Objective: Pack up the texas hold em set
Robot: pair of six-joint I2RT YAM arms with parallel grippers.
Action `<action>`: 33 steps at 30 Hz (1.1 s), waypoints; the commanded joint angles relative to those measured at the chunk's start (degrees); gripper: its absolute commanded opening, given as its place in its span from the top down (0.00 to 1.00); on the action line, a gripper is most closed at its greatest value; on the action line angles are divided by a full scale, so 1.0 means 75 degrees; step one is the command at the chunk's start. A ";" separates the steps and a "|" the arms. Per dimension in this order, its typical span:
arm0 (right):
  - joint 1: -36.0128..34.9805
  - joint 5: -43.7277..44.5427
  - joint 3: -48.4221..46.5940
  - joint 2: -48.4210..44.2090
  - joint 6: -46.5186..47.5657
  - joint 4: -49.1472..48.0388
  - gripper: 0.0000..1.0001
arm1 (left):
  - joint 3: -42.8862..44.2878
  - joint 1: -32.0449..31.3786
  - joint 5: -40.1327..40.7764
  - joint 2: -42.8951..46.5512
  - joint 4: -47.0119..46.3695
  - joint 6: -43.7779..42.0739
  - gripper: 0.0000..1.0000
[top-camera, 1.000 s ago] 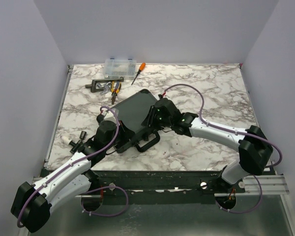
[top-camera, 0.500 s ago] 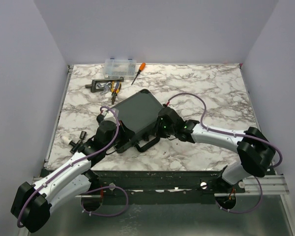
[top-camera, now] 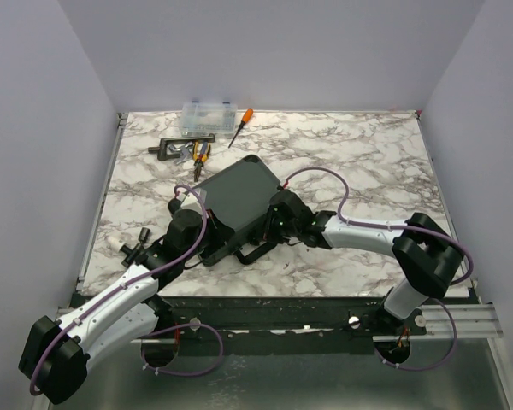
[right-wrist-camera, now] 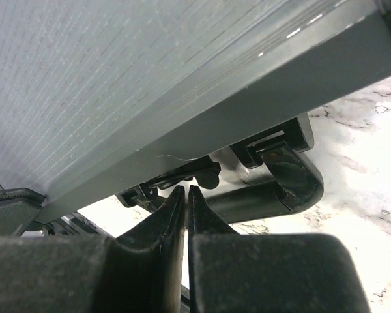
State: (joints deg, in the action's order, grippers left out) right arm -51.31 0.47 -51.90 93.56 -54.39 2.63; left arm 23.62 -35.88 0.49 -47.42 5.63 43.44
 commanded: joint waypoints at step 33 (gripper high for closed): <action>-0.0124 -0.0123 0.0288 0.1047 -0.0306 -0.0766 0.95 | -0.0459 -0.0097 -0.0060 -0.0263 0.1616 -0.0296 0.92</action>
State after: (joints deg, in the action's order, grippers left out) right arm -51.83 -0.62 -48.71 97.51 -56.77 -2.61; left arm 23.62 -35.88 0.51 -47.42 5.65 43.35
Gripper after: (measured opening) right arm 0.052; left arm 0.079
